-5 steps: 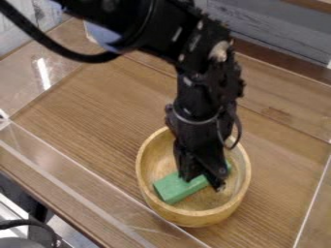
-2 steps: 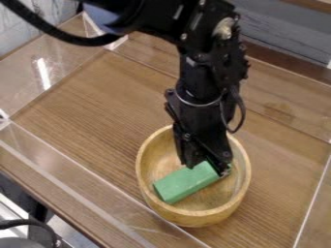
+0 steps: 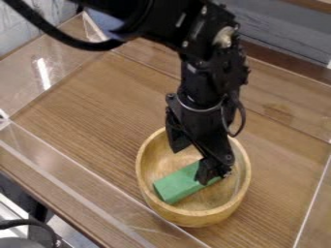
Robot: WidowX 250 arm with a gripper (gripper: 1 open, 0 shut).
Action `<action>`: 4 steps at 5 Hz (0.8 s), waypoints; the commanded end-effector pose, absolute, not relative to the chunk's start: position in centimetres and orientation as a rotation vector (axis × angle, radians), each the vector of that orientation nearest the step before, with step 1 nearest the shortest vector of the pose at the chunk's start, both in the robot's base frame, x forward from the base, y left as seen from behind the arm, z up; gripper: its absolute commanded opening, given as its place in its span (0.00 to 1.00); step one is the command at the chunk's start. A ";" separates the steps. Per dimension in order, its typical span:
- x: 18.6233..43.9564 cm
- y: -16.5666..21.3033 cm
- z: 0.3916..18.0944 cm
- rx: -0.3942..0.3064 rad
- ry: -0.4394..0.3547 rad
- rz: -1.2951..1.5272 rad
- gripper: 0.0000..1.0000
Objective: Remove the green block from inside the brown bowl and put it on the table
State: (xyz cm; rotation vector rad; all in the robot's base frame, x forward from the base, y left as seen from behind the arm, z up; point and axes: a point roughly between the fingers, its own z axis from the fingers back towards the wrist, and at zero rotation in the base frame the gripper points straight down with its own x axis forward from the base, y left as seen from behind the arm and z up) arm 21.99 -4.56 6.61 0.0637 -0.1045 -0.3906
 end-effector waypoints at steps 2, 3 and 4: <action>22.3 -4.8 5.4 0.065 -0.137 -0.392 1.00; 22.3 -4.9 4.5 0.064 -0.140 -0.388 1.00; 22.4 -4.9 4.2 0.065 -0.142 -0.386 0.00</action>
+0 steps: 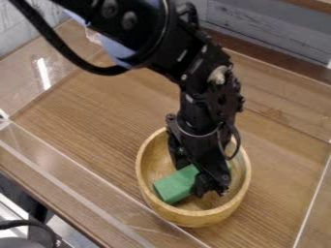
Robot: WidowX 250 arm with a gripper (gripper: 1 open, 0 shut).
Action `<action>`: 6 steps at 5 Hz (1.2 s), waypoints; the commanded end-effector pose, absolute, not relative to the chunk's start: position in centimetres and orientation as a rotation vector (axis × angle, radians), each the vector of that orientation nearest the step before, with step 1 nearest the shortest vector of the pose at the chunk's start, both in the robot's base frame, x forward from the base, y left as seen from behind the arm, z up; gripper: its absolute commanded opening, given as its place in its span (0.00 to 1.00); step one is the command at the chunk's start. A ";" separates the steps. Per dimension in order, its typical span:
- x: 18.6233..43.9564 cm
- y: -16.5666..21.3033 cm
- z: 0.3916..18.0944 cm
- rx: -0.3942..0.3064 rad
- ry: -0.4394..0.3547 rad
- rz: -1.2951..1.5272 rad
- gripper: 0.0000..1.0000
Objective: Remove the green block from inside the brown bowl and put it on the table
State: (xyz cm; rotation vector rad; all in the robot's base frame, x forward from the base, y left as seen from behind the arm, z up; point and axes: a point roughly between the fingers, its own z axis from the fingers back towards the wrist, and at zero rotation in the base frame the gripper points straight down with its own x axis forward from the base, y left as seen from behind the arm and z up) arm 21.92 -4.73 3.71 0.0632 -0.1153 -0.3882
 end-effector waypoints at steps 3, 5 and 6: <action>22.5 -4.6 5.0 0.072 -0.137 -0.378 0.00; 22.5 -4.4 5.3 0.075 -0.135 -0.375 0.00; 22.6 -4.2 5.5 0.076 -0.135 -0.371 0.00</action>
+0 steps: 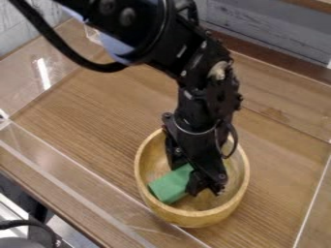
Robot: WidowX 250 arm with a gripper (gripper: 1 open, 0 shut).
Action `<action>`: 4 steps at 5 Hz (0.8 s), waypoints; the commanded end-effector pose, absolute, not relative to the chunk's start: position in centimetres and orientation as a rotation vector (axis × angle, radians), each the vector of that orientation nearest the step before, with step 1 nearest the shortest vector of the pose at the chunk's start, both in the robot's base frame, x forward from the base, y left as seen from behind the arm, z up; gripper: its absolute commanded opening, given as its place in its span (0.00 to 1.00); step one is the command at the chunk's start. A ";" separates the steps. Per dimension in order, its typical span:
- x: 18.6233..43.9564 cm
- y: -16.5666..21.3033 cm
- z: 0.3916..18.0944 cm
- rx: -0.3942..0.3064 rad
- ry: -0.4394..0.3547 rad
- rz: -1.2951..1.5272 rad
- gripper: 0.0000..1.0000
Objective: Remove the green block from inside the brown bowl and put it on the table
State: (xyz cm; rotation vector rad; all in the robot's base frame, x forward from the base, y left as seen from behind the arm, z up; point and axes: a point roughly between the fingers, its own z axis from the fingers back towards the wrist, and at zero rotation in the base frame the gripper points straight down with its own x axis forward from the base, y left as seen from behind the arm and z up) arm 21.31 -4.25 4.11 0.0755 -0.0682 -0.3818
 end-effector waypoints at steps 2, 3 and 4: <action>22.6 -4.0 6.0 0.076 -0.134 -0.365 0.00; 22.6 -3.9 6.4 0.077 -0.135 -0.360 0.00; 22.8 -3.7 7.2 0.080 -0.137 -0.349 0.00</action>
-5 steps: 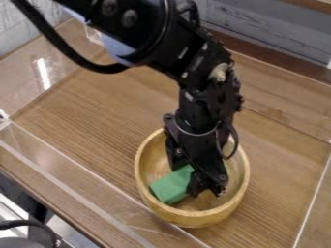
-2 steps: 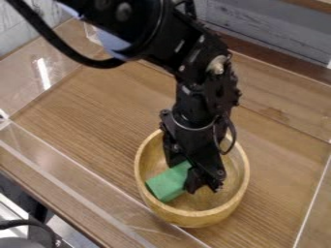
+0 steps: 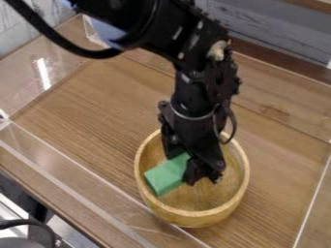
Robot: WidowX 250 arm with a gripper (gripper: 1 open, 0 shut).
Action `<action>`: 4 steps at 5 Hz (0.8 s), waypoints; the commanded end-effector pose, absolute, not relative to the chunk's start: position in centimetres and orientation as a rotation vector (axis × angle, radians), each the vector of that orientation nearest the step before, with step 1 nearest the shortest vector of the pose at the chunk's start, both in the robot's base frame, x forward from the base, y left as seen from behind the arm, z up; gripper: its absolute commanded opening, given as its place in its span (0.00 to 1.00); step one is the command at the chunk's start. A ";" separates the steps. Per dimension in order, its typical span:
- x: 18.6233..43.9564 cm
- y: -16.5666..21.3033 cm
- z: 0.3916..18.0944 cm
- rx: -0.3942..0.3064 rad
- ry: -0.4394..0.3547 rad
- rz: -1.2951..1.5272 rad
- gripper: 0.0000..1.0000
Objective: Remove the green block from inside the brown bowl and put it on the table
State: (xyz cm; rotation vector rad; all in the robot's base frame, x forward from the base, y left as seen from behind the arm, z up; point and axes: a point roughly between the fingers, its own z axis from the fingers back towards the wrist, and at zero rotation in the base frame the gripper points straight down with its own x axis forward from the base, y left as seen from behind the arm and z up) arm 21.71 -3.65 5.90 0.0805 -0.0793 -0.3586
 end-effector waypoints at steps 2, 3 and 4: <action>22.9 -3.1 9.1 0.086 -0.142 -0.317 0.00; 23.1 -2.5 10.7 0.093 -0.153 -0.295 0.00; 23.3 -2.0 11.7 0.102 -0.160 -0.280 0.00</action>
